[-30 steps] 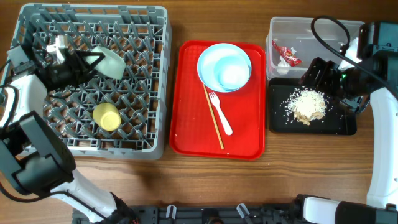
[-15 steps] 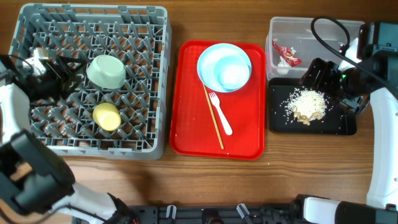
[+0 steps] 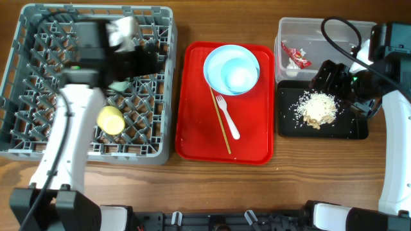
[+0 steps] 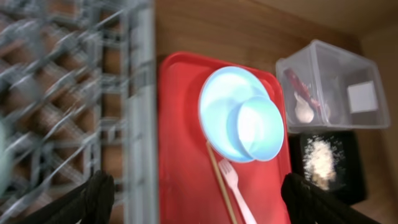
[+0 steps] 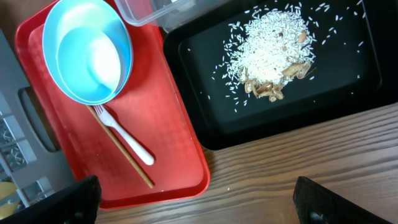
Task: Sort waste into correct bins and load items into the dishwasher rack
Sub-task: 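Reach the left gripper to the blue bowl on the plate and grasp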
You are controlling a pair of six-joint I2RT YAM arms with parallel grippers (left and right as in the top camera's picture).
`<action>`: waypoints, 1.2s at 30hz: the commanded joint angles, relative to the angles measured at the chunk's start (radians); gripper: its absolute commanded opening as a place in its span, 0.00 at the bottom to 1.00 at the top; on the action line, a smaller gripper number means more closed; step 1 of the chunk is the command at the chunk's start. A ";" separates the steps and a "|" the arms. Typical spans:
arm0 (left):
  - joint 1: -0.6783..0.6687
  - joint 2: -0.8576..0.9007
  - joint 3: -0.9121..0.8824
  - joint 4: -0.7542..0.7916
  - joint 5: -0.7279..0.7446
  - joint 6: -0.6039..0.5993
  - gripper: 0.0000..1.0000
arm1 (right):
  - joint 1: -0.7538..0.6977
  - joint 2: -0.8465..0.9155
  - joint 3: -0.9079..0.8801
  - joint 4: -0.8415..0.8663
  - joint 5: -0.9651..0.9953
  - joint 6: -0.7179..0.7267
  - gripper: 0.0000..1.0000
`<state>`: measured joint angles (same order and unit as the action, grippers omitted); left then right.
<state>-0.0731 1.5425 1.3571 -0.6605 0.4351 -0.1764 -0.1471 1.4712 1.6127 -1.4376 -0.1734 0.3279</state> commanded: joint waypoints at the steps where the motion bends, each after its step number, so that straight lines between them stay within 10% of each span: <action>1: -0.203 0.010 0.011 0.077 -0.220 0.013 0.89 | -0.005 -0.008 0.010 -0.022 0.099 0.020 1.00; 8: -0.393 0.092 0.194 0.061 -0.328 0.013 0.77 | -0.097 -0.030 0.010 -0.022 0.134 0.038 1.00; 26: -0.661 0.612 0.291 0.227 -0.337 0.073 0.92 | -0.195 -0.039 0.010 -0.024 0.129 -0.013 1.00; 31: -0.666 0.654 0.291 0.123 -0.483 0.072 0.75 | -0.195 -0.039 0.010 -0.034 0.129 -0.013 1.00; 36: -0.661 0.658 0.291 0.061 -0.512 0.072 0.29 | -0.195 -0.039 0.010 -0.034 0.129 -0.014 1.00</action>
<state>-0.7395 2.1872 1.6394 -0.5926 -0.0334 -0.1051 -0.3416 1.4528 1.6127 -1.4696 -0.0582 0.3275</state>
